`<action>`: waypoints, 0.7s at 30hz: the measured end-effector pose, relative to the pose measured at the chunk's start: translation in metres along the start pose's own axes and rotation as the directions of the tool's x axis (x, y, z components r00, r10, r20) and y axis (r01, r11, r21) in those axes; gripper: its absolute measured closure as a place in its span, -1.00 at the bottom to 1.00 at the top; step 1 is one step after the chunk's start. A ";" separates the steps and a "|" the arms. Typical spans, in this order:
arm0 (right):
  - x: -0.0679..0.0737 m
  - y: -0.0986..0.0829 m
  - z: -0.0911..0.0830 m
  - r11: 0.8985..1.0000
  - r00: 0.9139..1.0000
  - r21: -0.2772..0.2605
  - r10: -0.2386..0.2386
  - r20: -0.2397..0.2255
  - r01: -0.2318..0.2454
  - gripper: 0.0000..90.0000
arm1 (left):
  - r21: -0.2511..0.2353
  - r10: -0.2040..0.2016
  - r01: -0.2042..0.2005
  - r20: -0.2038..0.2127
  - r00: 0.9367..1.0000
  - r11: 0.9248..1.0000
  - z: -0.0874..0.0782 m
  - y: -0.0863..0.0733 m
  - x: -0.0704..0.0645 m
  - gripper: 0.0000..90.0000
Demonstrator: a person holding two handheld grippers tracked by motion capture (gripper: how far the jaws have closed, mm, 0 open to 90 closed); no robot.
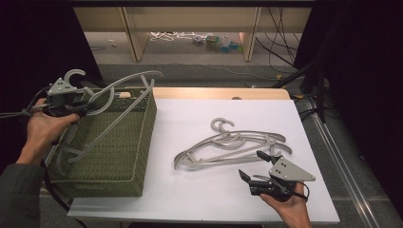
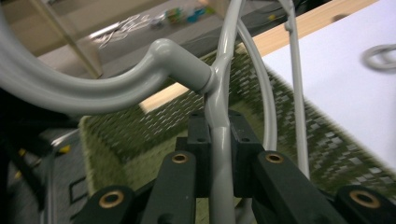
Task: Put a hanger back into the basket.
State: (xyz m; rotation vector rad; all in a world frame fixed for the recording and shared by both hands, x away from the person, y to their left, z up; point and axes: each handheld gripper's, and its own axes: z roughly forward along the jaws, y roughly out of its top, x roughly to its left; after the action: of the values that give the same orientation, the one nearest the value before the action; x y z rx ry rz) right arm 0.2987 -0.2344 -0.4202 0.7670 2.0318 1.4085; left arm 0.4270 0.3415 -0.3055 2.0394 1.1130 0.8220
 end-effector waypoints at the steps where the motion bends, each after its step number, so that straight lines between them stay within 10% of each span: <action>1: 0.000 0.000 0.000 1.000 1.000 -0.004 0.001 0.002 -0.001 -0.61 | 0.006 0.004 -0.004 -0.004 1.000 1.000 0.001 -0.003 0.002 0.81; 21: -0.001 0.000 0.000 1.000 1.000 0.002 -0.006 0.000 0.006 -0.60 | 0.092 0.007 -0.003 -0.045 0.999 0.996 0.018 -0.038 0.015 0.81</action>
State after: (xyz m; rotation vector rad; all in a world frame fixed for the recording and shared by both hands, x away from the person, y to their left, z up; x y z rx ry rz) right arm 0.2990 -0.2349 -0.4203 0.7616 2.0348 1.4034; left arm 0.4298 0.3655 -0.3427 2.1090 1.1919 0.8375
